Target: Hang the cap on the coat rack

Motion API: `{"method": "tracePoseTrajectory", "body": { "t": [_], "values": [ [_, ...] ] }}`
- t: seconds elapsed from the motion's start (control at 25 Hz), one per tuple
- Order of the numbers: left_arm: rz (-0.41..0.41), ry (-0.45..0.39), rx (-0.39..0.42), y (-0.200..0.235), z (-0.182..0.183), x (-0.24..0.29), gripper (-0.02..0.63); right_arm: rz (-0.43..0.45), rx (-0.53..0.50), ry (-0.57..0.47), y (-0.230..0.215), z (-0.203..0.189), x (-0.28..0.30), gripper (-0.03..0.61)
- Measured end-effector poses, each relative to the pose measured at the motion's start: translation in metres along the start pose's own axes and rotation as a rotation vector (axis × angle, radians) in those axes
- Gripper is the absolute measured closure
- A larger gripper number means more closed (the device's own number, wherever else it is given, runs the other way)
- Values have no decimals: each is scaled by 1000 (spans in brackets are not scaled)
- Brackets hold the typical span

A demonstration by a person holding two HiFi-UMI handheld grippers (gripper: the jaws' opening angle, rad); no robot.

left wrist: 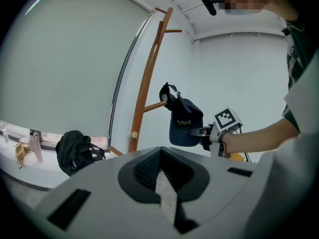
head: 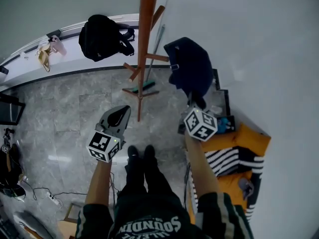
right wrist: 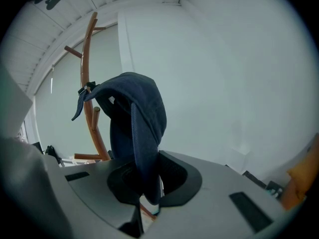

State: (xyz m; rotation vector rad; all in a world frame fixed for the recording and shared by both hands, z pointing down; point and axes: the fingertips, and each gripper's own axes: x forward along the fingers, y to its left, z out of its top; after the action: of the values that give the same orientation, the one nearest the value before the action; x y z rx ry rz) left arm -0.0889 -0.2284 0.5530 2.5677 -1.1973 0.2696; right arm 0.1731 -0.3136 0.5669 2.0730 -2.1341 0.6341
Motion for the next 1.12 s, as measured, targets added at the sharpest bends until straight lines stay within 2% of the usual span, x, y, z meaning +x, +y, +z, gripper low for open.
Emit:
{"method": "tracePoseTrajectory", "body": {
  "t": [0.48, 1.12],
  "values": [
    [29, 24, -40, 12, -22, -10, 614, -32, -8, 50, 12, -42, 17, 561],
    [87, 58, -86, 31, -56, -37, 614, -31, 16, 127, 34, -99, 40, 563]
  ]
}}
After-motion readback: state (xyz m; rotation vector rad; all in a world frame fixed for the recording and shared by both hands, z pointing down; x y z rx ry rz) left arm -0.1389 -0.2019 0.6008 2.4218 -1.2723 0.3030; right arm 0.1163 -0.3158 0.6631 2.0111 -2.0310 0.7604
